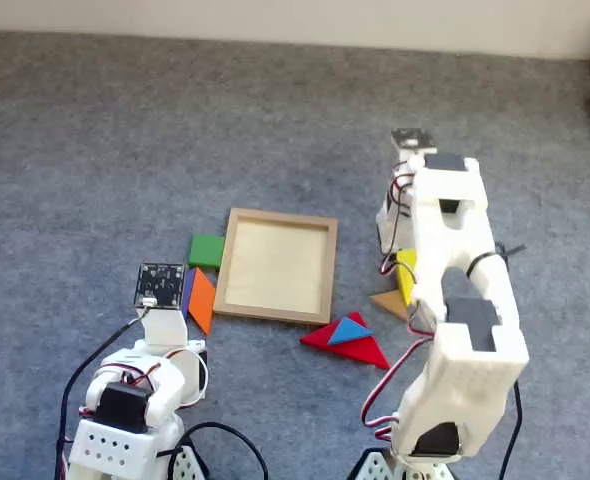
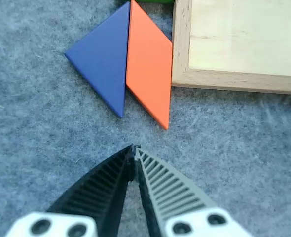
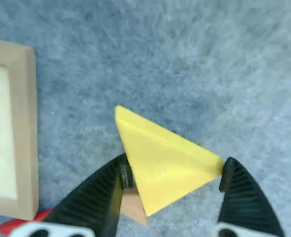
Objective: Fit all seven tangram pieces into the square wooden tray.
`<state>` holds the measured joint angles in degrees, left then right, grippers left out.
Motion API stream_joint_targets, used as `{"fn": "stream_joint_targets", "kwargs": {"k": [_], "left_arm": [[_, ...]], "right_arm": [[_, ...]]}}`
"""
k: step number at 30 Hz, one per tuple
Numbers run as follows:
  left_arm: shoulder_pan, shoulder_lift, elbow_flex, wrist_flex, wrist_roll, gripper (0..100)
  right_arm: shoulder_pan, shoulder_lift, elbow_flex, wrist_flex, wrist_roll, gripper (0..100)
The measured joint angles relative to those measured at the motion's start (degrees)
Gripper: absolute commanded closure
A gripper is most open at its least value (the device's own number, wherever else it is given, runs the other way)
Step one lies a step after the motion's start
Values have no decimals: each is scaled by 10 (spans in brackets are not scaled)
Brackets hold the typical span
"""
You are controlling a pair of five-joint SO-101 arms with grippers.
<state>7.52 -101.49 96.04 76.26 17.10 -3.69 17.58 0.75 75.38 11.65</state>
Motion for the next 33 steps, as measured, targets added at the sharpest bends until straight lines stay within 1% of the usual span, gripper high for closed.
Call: {"fn": "stream_joint_targets", "kwargs": {"k": [8, 12, 13, 16, 18, 22, 27, 30, 33], "left_arm": [[0, 0, 0, 0, 0, 993], [0, 0, 0, 0, 0, 993], [0, 0, 0, 0, 0, 993], [0, 0, 0, 0, 0, 993], [0, 0, 0, 0, 0, 993], [0, 0, 0, 0, 0, 993], [0, 0, 0, 0, 0, 993], [0, 0, 0, 0, 0, 993], [0, 0, 0, 0, 0, 993]], "right_arm": [[-37, -58, 11, 18, -1, 766], [-65, -72, 11, 18, -34, 762], [-68, -74, 11, 18, -43, 748], [-65, -74, 15, 18, -60, 654], [-65, -74, 15, 18, -63, 618], [-45, -59, 15, 18, -63, 618], [-18, 26, 15, 3, -55, 618], [-14, 69, 15, -4, -36, 618], [-15, 81, 14, -18, -29, 619]]}}
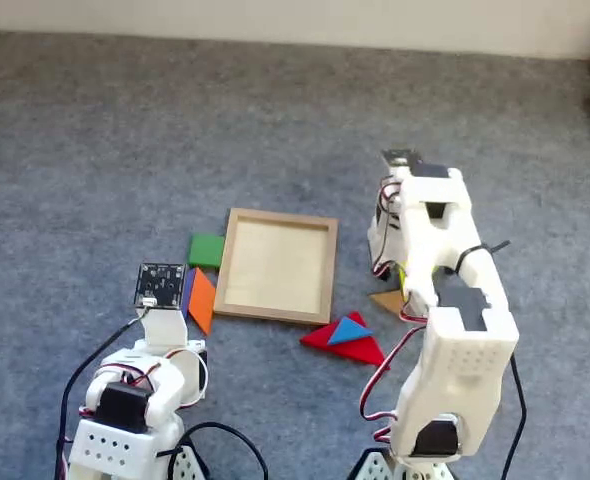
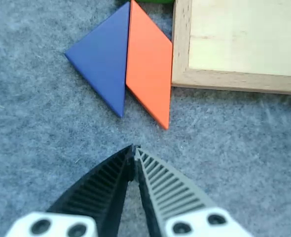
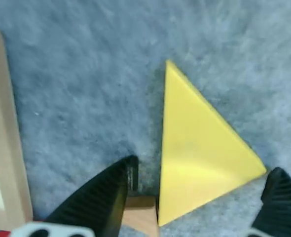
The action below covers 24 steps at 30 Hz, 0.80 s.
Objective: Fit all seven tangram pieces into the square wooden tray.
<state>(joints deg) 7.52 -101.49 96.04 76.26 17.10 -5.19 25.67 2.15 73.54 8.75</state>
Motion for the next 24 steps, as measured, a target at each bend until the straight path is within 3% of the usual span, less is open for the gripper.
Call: {"fn": "stream_joint_targets", "kwargs": {"k": [11, 20, 24], "left_arm": [[0, 0, 0, 0, 0, 993], [0, 0, 0, 0, 0, 993], [0, 0, 0, 0, 0, 993]], "right_arm": [[1, 11, -1, -6, 27, 681], [2, 11, -2, -6, 43, 680], [2, 14, -13, -6, 44, 631]]}}
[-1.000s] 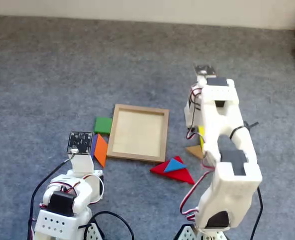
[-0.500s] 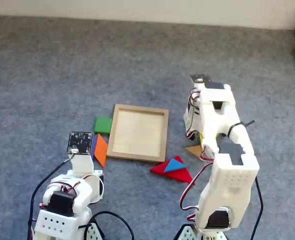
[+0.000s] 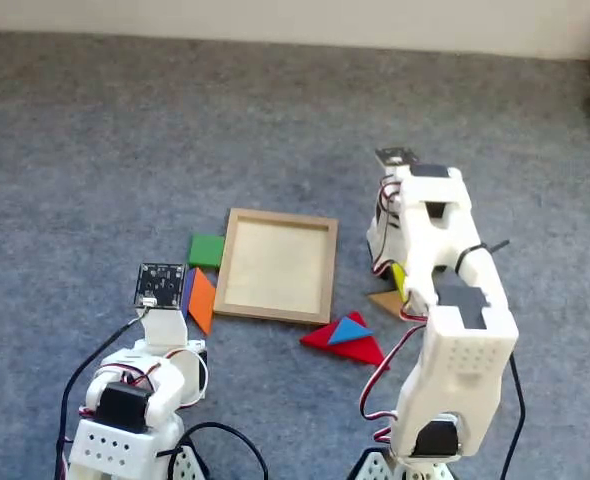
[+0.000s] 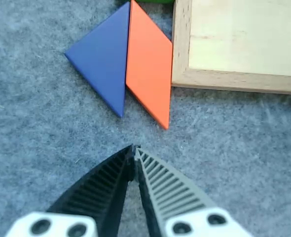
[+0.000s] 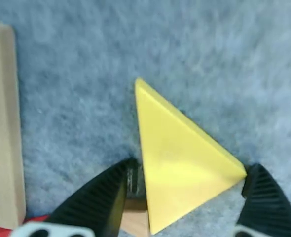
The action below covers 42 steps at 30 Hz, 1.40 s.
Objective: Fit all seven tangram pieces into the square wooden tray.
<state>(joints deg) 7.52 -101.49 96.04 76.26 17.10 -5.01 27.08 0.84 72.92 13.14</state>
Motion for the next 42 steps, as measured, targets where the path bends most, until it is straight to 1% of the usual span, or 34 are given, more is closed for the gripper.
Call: {"fn": "stream_joint_targets", "kwargs": {"k": [2, 6, 13, 21, 26, 34, 38, 42], "left_arm": [[0, 0, 0, 0, 0, 993], [0, 0, 0, 0, 0, 993], [0, 0, 0, 0, 0, 993], [0, 0, 0, 0, 0, 993], [0, 0, 0, 0, 0, 993], [0, 0, 0, 0, 0, 993], [0, 0, 0, 0, 0, 993], [0, 0, 0, 0, 0, 993]], "right_arm": [[2, 6, -10, 3, 2, 613], [3, 12, -30, 21, 3, 613], [2, 14, -33, 21, 56, 613], [2, 14, -34, 21, 91, 613], [2, 14, -34, 21, 94, 686], [5, 14, -37, 21, 95, 704], [4, 14, -40, 21, 64, 759], [6, 14, -47, 21, 35, 760]]}}
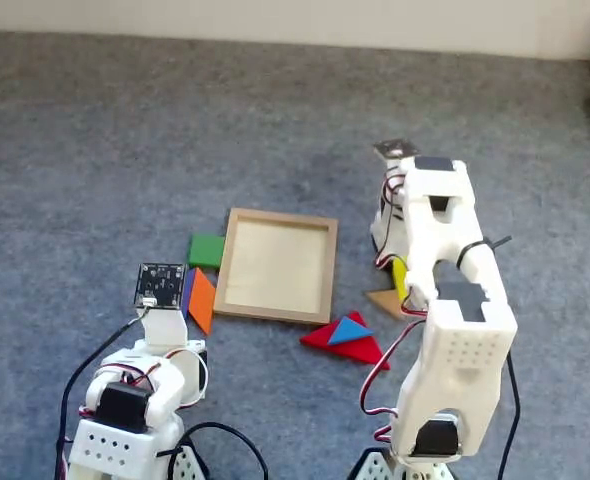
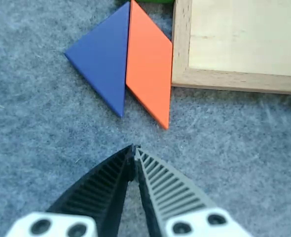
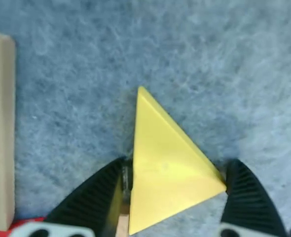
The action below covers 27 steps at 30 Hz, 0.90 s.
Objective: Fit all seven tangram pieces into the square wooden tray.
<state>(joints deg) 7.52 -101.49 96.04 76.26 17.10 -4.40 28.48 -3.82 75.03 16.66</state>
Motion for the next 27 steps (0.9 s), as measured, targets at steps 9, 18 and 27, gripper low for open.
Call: {"fn": "stream_joint_targets", "kwargs": {"k": [9, 18, 27], "left_arm": [[0, 0, 0, 0, 0, 993], [0, 0, 0, 0, 0, 993], [0, 0, 0, 0, 0, 993]], "right_arm": [[-2, 0, -8, 17, -50, 761], [-11, -44, -12, 53, -105, 628], [-20, -57, 13, 58, -146, 635]]}}
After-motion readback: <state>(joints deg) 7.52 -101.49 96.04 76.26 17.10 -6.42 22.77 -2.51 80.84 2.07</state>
